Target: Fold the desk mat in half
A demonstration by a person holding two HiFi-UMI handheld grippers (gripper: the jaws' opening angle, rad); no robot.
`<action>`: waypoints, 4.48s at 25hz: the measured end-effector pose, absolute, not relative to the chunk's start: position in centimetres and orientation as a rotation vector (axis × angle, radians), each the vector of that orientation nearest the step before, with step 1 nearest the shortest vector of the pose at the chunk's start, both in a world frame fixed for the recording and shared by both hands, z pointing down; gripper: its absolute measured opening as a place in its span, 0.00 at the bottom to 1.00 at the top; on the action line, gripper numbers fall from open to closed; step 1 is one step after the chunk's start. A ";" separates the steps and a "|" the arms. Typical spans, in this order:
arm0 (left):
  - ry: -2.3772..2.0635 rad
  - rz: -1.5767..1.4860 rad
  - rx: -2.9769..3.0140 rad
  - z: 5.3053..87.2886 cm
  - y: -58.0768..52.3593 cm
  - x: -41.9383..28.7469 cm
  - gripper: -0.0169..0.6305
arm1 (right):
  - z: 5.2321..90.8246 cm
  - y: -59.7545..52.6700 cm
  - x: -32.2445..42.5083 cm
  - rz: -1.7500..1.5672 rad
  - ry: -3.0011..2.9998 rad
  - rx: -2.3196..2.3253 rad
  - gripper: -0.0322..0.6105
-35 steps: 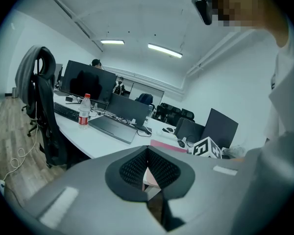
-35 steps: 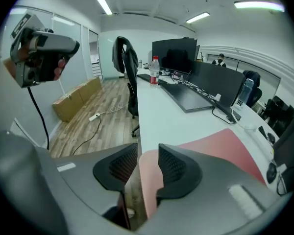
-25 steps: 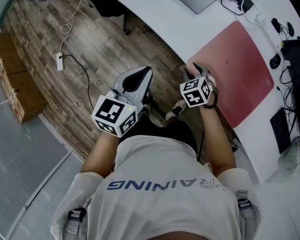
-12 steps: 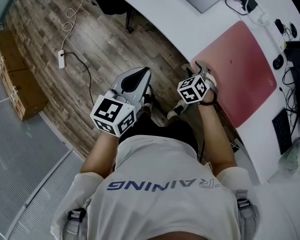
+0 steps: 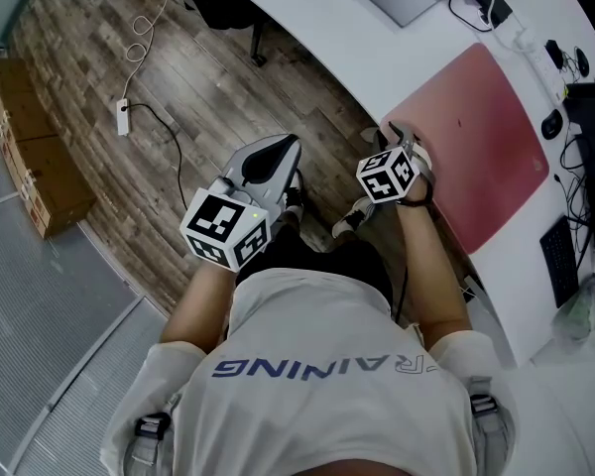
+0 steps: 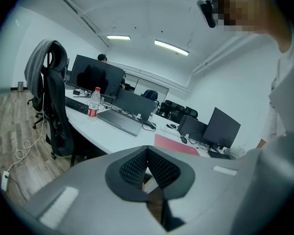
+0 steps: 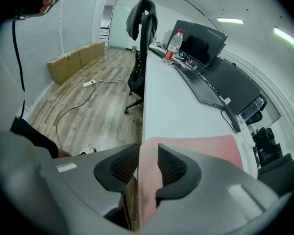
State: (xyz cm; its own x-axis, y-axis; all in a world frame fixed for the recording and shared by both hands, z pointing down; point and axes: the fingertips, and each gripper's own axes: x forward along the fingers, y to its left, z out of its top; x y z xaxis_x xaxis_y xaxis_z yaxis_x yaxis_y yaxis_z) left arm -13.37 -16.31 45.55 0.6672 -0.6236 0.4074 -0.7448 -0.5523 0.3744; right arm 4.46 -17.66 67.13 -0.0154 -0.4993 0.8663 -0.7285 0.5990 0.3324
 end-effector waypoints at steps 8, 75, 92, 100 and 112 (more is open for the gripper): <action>-1.045 0.312 2.362 45.5 -16.4 -12.9 0.02 | 66.8 -17.7 4.6 0.355 -1.732 1.047 0.24; -0.739 0.382 2.553 42.3 -15.9 1.9 0.02 | 59.4 -14.8 18.8 0.446 -1.751 1.493 0.09; -0.571 0.425 2.615 42.2 -12.6 8.5 0.02 | 60.2 -8.5 26.2 0.537 -1.607 1.610 0.09; -0.475 0.430 2.654 41.6 -11.0 12.0 0.02 | 60.3 -5.1 29.1 0.583 -1.539 1.659 0.09; -0.326 0.462 2.694 41.2 -7.7 16.0 0.02 | 61.7 1.3 31.5 0.681 -1.440 1.701 0.09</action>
State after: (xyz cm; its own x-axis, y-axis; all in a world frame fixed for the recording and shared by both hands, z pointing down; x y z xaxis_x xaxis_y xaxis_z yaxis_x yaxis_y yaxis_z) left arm 16.02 -7.71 41.24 0.9189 -0.1593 0.3610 -0.2864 -0.8986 0.3326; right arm 31.53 1.29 61.69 0.2111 -0.5496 0.8083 -0.9735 -0.0441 0.2243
